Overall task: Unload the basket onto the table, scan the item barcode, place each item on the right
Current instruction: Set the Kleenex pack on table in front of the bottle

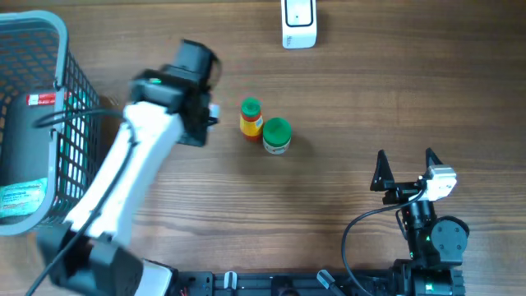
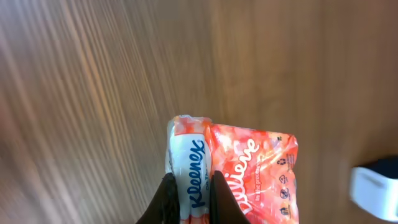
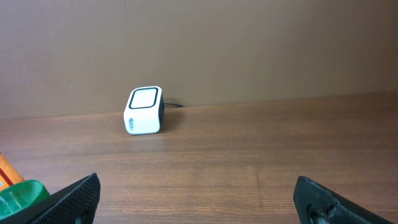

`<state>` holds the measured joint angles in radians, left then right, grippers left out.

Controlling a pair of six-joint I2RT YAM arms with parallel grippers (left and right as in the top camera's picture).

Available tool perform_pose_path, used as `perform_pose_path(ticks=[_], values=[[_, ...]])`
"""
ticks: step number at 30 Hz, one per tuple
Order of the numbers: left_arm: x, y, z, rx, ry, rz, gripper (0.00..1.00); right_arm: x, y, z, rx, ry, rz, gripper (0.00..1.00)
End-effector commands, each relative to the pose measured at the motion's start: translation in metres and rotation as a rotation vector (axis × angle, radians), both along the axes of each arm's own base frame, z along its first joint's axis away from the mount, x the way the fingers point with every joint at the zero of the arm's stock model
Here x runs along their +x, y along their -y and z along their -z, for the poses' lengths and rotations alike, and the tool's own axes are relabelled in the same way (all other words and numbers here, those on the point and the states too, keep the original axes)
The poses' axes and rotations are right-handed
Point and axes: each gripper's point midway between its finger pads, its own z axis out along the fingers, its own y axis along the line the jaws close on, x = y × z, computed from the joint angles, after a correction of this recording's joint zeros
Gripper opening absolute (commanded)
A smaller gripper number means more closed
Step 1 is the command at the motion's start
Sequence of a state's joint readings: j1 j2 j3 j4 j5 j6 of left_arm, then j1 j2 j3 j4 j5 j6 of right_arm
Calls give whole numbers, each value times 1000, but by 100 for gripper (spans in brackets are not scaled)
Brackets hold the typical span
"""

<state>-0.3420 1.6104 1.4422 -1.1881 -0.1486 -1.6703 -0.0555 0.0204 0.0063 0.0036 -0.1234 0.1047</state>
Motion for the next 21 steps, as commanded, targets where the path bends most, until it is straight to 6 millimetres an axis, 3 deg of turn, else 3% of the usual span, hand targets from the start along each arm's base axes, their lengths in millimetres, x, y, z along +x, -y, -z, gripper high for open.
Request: perform_pose_path(ticks=[1,5,10,17,21], values=[[-14,32,48,-24,-88,-93,4,0,-1,-1,2,6,-5,100],[-24,46,81,-14,-130,-155,5,0,-1,-1,2,6,-5,100],[-27,46,100,-10,-140,-198,11,0,-1,-1,2,6,-5,100],[-31,48,105,-9,-155,-157,32,0,-1,-1,2,6,-5,100],[-29,51,96,-15,-134,-75,57,0,-1,-1,2,6,-5,100]])
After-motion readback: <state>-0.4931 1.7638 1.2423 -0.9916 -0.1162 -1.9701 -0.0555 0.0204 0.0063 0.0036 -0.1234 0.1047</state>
